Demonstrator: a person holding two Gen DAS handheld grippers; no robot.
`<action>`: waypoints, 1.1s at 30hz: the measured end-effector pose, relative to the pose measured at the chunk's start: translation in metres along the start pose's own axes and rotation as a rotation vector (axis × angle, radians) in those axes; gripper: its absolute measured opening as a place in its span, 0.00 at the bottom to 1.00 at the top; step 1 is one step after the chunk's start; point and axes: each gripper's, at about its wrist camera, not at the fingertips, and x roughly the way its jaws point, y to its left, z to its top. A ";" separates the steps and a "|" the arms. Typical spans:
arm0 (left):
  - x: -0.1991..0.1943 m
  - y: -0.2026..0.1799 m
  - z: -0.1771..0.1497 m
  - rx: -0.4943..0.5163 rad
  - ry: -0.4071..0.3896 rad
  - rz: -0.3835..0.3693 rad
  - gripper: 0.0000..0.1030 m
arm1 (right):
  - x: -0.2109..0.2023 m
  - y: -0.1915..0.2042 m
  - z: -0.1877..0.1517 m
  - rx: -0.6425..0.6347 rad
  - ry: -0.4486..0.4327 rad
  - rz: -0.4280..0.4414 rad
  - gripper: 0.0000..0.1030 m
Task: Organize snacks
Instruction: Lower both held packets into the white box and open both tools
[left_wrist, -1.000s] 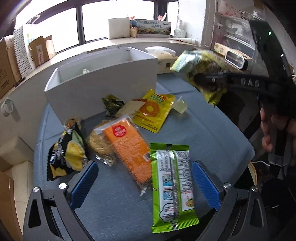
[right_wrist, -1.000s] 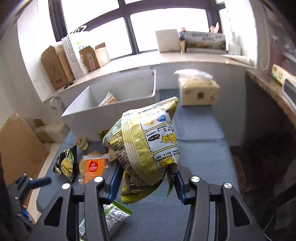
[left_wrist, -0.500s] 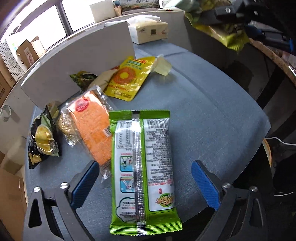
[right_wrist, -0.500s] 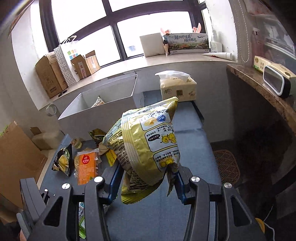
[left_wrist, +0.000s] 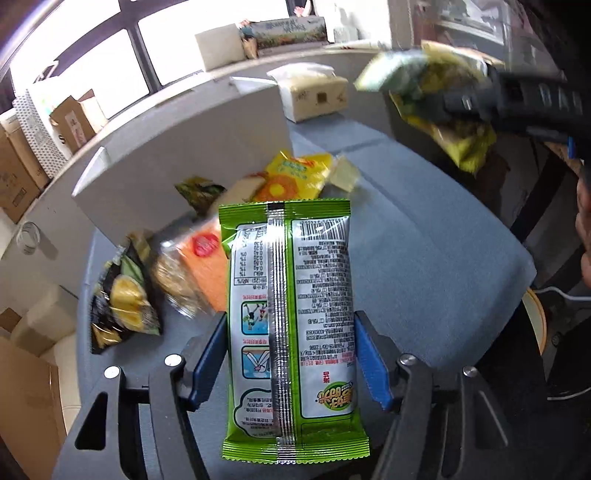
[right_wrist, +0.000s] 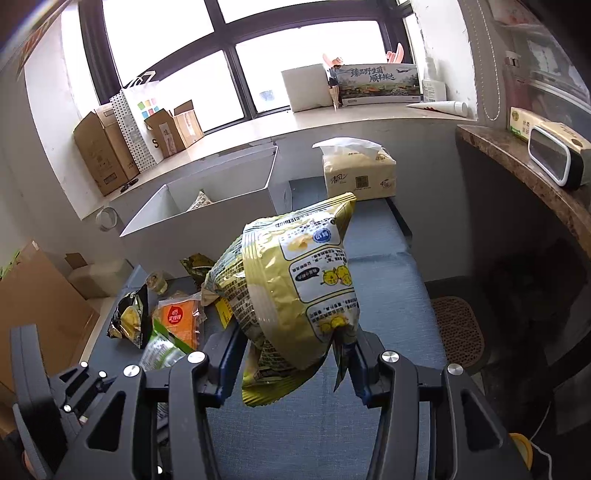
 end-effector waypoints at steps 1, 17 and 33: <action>-0.004 0.007 0.004 -0.014 -0.010 0.003 0.69 | 0.001 0.001 0.001 -0.007 0.002 0.001 0.52; -0.016 0.172 0.131 -0.262 -0.175 0.129 0.69 | 0.061 0.067 0.104 -0.152 -0.025 0.127 0.52; 0.104 0.234 0.219 -0.258 -0.069 0.200 0.70 | 0.199 0.091 0.200 -0.135 0.105 0.088 0.52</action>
